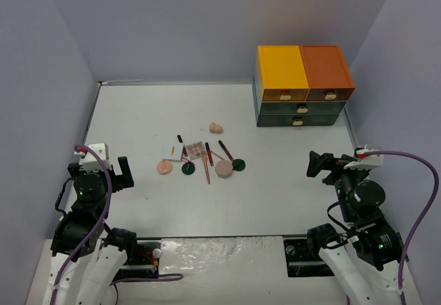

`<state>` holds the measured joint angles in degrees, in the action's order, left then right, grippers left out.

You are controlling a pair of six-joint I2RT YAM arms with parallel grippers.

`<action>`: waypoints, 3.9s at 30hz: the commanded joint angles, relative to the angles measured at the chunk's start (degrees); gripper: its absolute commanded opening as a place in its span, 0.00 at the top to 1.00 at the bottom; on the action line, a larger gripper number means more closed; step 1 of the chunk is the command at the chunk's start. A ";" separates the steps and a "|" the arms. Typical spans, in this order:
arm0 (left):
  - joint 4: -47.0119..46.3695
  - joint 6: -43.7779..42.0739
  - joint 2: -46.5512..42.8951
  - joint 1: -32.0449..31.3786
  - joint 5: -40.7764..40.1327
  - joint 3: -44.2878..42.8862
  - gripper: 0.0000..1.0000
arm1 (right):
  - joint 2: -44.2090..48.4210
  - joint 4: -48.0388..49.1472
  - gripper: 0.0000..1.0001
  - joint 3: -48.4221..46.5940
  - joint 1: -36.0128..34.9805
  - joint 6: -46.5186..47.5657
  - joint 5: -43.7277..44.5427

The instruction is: Organize the makeup

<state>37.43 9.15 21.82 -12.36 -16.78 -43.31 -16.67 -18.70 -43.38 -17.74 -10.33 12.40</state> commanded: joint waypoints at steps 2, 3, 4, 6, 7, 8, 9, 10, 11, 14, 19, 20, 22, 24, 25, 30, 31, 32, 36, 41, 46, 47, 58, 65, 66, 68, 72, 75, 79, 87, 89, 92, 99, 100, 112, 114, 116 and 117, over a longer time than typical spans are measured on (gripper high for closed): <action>-3.42 0.59 1.62 0.41 -0.19 -2.13 0.03 | -0.74 4.02 0.00 -1.17 -0.28 -0.62 -0.68; -3.39 0.63 1.67 0.38 -0.19 -2.13 0.03 | -0.91 4.02 0.00 -1.21 -0.31 -0.66 -0.86; -3.35 0.67 1.70 0.34 -0.19 -2.13 0.03 | -1.17 4.02 0.00 -1.25 -0.34 -0.66 -1.09; -3.33 0.70 1.81 0.39 -0.19 -2.20 0.03 | -1.87 4.10 0.00 -1.57 -0.37 -0.96 -1.47; -3.33 0.70 1.86 0.41 -0.23 -2.22 0.03 | -2.57 4.07 0.00 -1.75 -0.37 -1.46 -1.14; -3.33 0.70 1.91 0.41 -0.27 -2.22 0.03 | -3.31 4.02 0.00 -1.89 -0.37 -1.98 -0.74; -3.33 0.76 1.97 0.41 -0.28 -2.22 0.03 | -3.62 4.02 0.00 -1.96 -0.37 -2.04 -0.85; -3.28 0.83 2.04 0.41 -0.37 -2.22 0.03 | -4.22 4.07 0.00 -2.02 -0.37 -1.66 -2.30; -3.22 0.91 2.12 0.41 -0.47 -2.26 0.03 | -4.92 4.19 0.00 -2.06 -0.37 -1.15 -4.07; -3.15 1.13 2.34 0.41 -0.45 -2.39 0.03 | -7.79 4.55 0.00 -2.83 -0.37 -2.02 -6.06; -2.99 1.31 3.11 0.41 -0.87 -2.48 0.03 | -15.07 4.79 0.00 -5.16 -0.37 -8.00 -3.58; -3.04 1.37 3.31 0.41 -1.01 -2.54 0.03 | -16.06 5.16 0.00 -5.63 -0.37 -8.93 -3.53; -3.72 2.06 4.28 0.41 -1.07 -2.35 0.03 | -19.68 5.70 0.00 -6.35 -0.30 -10.60 -3.45; -4.64 2.42 5.16 0.41 -0.08 -2.17 0.03 | -22.17 6.92 0.00 -6.63 -0.28 -12.43 -3.79; -5.19 2.61 6.03 0.38 0.76 -2.21 0.03 | -23.44 7.82 0.00 -6.47 -0.31 -13.21 -3.90; -9.05 3.57 11.31 0.41 3.85 -3.15 0.03 | -28.97 13.04 0.00 -4.50 0.02 -19.10 -4.10; -10.26 3.29 12.95 0.41 4.52 -3.54 0.03 | -30.41 14.33 0.00 -3.97 0.36 -20.44 -4.43; -11.27 2.87 14.45 0.41 4.91 -3.84 0.03 | -31.73 15.59 0.00 -3.45 0.90 -21.65 -5.16; -13.44 0.65 19.78 0.33 6.03 -5.46 0.03 | -36.33 21.56 0.03 -0.84 6.23 -26.82 -11.74; -13.22 0.08 23.70 0.32 7.05 -5.22 0.03 | -40.48 30.74 0.09 3.76 13.59 -34.33 -17.94; -13.40 0.31 22.51 0.02 7.09 -3.67 0.03 | -44.38 40.48 0.13 8.85 16.97 -40.33 -18.84; -13.73 0.21 22.05 -0.10 6.73 -3.47 0.03 | -45.22 43.05 0.13 10.32 17.79 -41.65 -19.15; -13.73 -0.56 18.84 -2.42 1.90 -3.13 0.03 | -55.09 60.33 0.19 15.68 23.73 -45.82 -19.40; -13.44 -0.80 18.69 -3.92 0.92 -3.18 0.03 | -65.13 70.87 0.27 15.16 24.81 -47.67 -20.10; -13.44 -0.80 18.69 -4.08 0.87 -3.18 0.03 | -66.03 71.09 0.28 14.82 24.86 -47.77 -19.70; -13.53 -0.80 18.70 -4.52 0.78 -3.18 0.03 | -67.67 72.94 0.31 14.54 24.96 -48.32 -19.48; -13.61 -0.91 18.89 -4.80 0.67 -3.18 0.03 | -71.88 78.02 0.35 13.86 25.27 -48.98 -20.99; -13.70 -1.04 18.96 -4.87 0.50 -3.18 0.03 | -75.18 80.52 0.36 13.00 25.31 -49.30 -22.14; -13.81 -1.17 19.08 -4.87 0.66 -3.18 0.03 | -78.78 83.39 0.37 12.18 25.61 -49.70 -23.40; -14.05 -1.43 18.97 -4.95 0.50 -2.94 0.03 | -86.16 92.85 0.38 11.44 26.38 -53.11 -26.70; -14.05 -1.50 19.07 -4.95 0.40 -3.01 0.03 | -87.32 94.71 0.38 11.23 26.55 -53.50 -27.13; -14.05 -1.59 19.13 -4.95 0.34 -2.92 0.03 | -89.45 96.87 0.38 10.44 26.78 -53.91 -28.28; -14.29 -1.59 19.37 -4.95 0.19 -2.83 0.03 | -92.44 101.92 0.41 9.48 27.79 -55.24 -29.99; -14.31 -1.59 19.45 -4.95 0.16 -2.83 0.03 | -92.58 102.41 0.41 9.31 27.96 -55.24 -30.35; -14.64 -1.68 19.92 -4.89 0.34 -2.81 0.03 | -93.08 104.04 0.43 5.59 29.16 -55.05 -34.27; -14.61 -1.68 19.98 -4.95 0.34 -2.75 0.03 | -93.59 104.07 0.43 5.10 29.16 -55.31 -34.46; -14.61 -1.73 20.00 -4.95 0.29 -2.80 0.03 | -94.42 104.28 0.43 4.81 29.16 -55.61 -34.52; -14.57 -1.76 19.93 -4.95 0.24 -2.83 0.03 | -94.88 104.42 0.43 4.69 29.16 -55.69 -34.59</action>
<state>26.65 8.10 41.33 -16.93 -15.38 -45.16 -110.59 72.27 -36.13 11.22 -65.40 -20.72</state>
